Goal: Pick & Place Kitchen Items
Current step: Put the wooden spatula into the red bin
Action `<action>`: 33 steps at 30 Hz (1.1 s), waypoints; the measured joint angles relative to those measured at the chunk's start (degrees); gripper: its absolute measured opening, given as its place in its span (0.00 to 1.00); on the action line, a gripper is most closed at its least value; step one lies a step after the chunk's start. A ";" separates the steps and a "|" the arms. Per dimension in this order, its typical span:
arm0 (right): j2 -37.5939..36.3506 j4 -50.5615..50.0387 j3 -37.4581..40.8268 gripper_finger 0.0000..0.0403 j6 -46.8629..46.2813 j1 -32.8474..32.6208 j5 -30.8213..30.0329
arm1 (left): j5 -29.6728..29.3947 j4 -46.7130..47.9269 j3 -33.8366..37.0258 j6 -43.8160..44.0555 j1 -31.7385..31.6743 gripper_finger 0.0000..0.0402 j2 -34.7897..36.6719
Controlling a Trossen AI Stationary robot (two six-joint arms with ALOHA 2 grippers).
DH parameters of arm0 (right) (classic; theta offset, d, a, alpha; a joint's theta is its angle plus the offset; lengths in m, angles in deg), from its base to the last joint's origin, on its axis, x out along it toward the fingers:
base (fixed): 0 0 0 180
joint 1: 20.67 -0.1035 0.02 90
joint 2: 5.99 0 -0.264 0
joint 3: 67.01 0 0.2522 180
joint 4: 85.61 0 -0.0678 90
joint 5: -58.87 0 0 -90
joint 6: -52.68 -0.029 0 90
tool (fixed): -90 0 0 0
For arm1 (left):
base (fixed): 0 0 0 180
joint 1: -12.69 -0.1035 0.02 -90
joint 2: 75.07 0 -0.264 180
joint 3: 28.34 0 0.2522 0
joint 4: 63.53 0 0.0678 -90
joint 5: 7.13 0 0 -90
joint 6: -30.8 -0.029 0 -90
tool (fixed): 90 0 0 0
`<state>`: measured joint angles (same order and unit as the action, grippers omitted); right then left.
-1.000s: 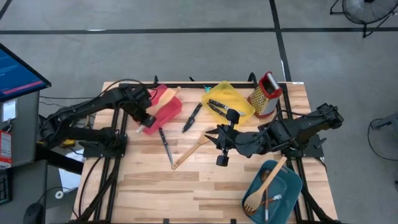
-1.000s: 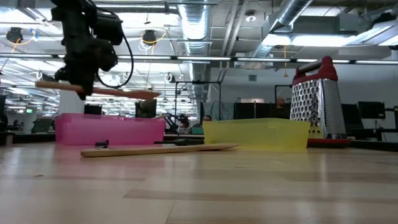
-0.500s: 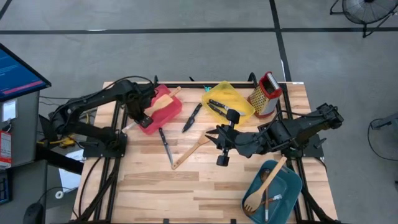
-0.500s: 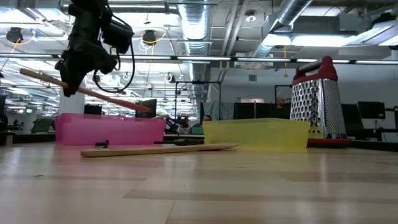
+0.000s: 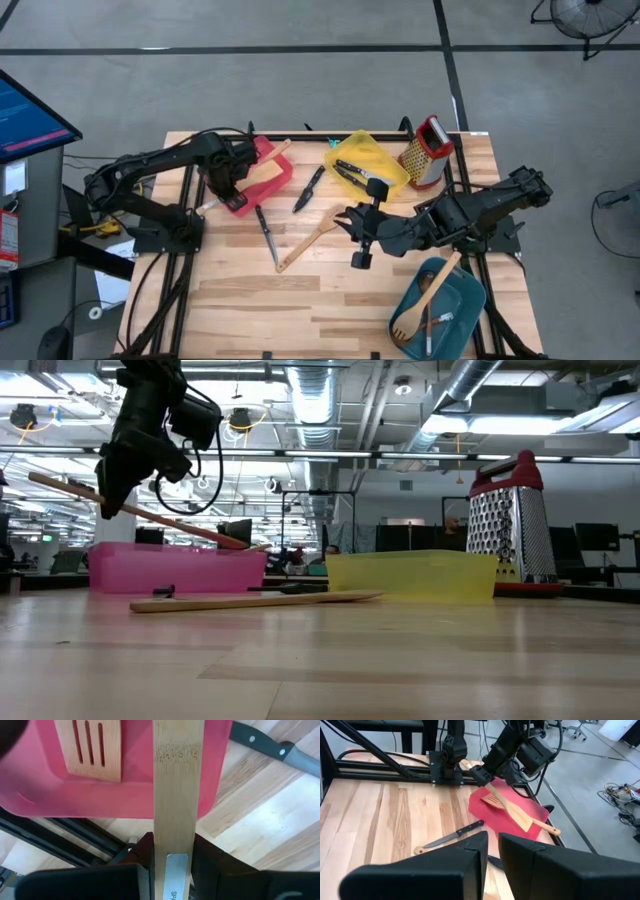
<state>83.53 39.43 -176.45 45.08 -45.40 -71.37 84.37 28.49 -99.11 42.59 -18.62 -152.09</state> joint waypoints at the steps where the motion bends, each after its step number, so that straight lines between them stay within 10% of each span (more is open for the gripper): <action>1: 0.00 0.01 0.00 0.14 0.00 0.00 0.00 | 0.00 -0.02 0.00 -0.21 0.08 0.17 0.00; 33: 0.00 -0.06 0.00 0.14 0.00 0.00 -0.02 | 1.52 -2.46 0.55 -6.16 -6.33 0.17 -2.01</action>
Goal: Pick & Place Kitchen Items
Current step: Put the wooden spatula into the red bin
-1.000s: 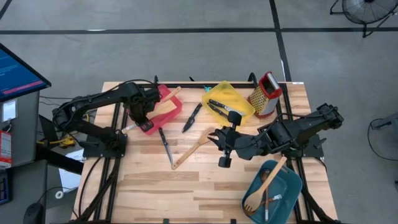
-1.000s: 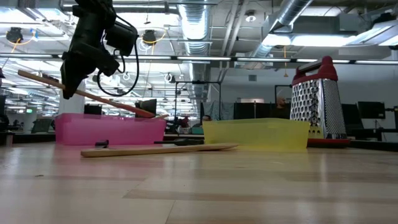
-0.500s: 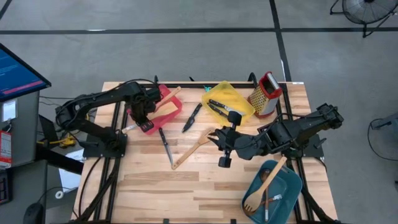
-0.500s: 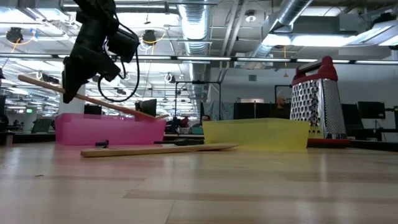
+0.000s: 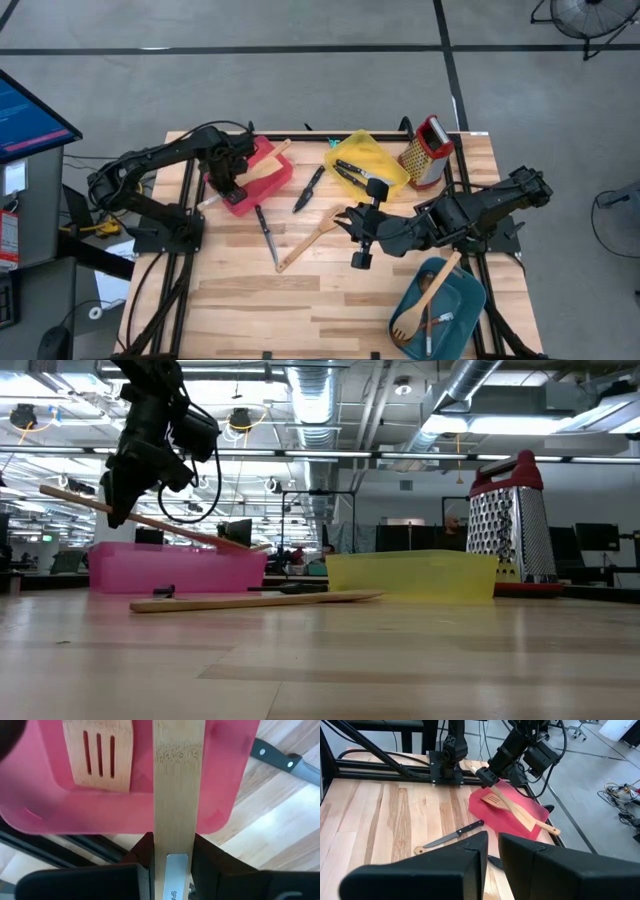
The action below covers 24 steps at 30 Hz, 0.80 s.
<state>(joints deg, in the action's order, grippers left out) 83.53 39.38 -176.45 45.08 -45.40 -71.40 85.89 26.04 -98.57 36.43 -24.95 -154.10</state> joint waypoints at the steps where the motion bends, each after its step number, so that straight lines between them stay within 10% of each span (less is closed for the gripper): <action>1: 0.00 -0.04 0.00 0.14 -0.02 0.00 0.00 | -0.04 -0.27 0.00 -0.54 -0.13 0.17 0.00; 24: 0.00 -0.87 0.46 0.14 -1.11 0.00 0.00 | 17.38 -2.32 0.00 -4.12 -3.91 0.17 0.00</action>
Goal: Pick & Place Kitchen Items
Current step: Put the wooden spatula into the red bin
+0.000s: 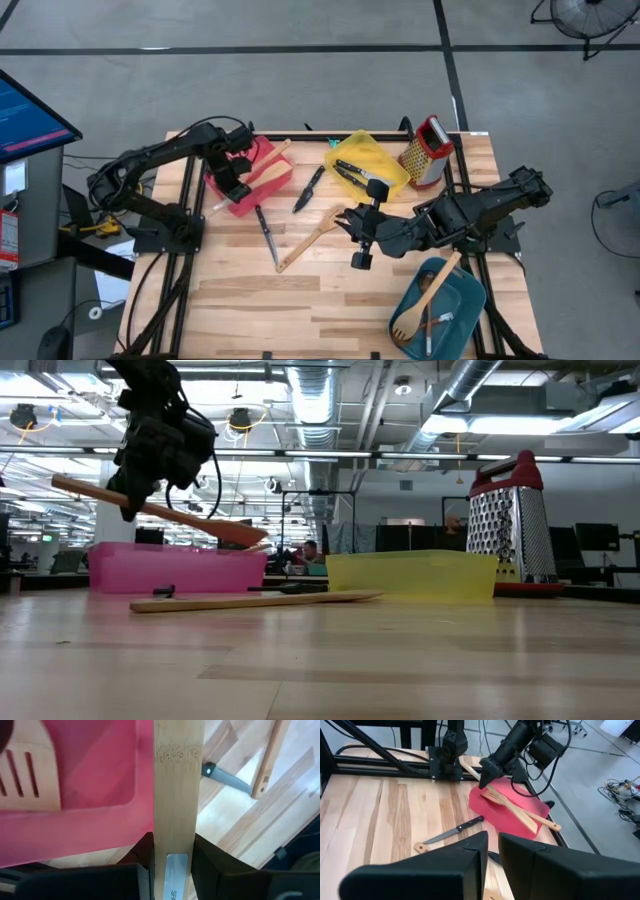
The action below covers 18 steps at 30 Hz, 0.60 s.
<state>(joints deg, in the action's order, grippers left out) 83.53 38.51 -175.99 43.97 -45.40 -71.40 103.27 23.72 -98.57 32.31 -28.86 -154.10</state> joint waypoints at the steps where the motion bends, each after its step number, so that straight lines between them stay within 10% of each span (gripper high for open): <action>1: 0.01 0.02 0.00 0.14 0.02 0.00 0.00 | 0.08 -0.04 0.00 -0.11 -0.66 0.17 0.00; 18: 0.50 0.17 0.04 0.14 0.02 0.00 -0.02 | 1.19 1.07 0.06 -0.90 -3.54 0.16 0.00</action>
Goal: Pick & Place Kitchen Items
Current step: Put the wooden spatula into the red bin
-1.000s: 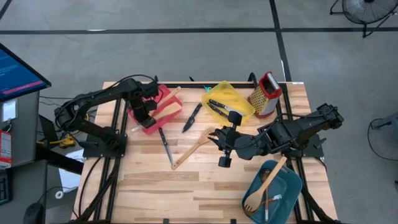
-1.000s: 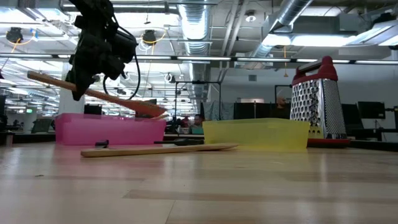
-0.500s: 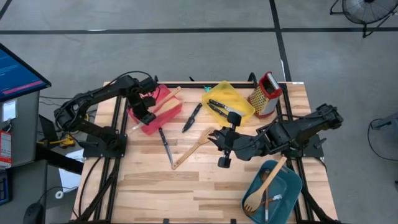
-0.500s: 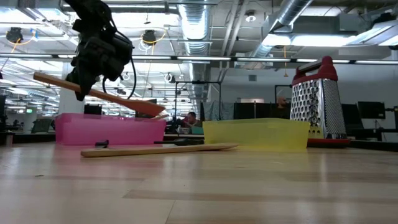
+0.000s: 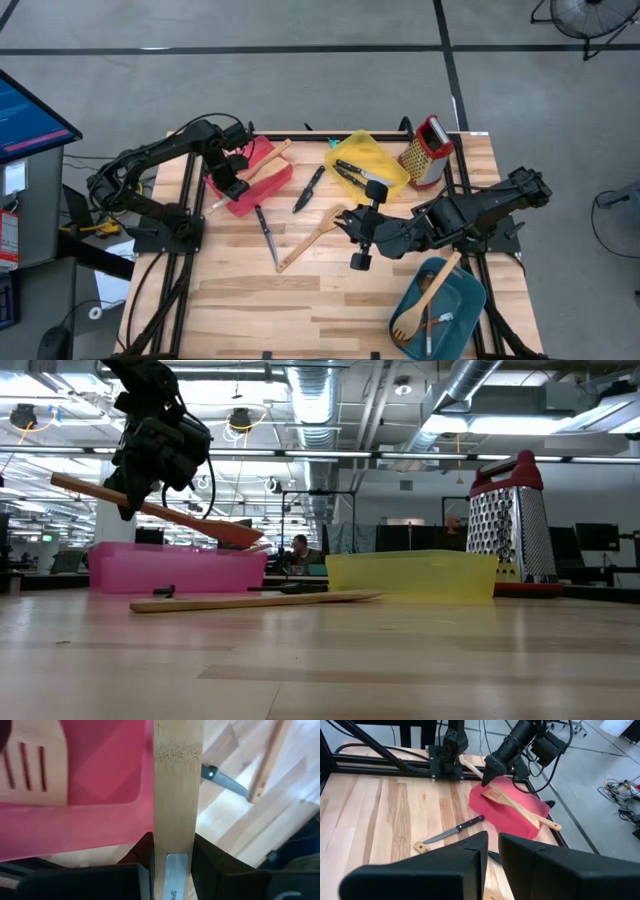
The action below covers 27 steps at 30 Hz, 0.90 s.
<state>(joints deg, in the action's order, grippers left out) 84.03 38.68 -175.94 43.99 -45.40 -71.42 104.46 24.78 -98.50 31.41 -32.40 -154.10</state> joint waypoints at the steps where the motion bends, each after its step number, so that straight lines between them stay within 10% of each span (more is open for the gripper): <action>1: 0.00 0.00 0.00 0.14 0.00 0.00 0.00 | 1.07 -0.03 0.26 0.02 0.05 0.16 0.00; 27: 0.00 -0.07 0.01 0.14 0.04 0.00 -0.01 | -2.28 -4.87 7.50 1.33 -6.12 0.16 0.00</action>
<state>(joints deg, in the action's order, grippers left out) 84.03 38.61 -175.94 44.03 -45.40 -71.43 102.18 19.91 -91.00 32.74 -38.53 -154.10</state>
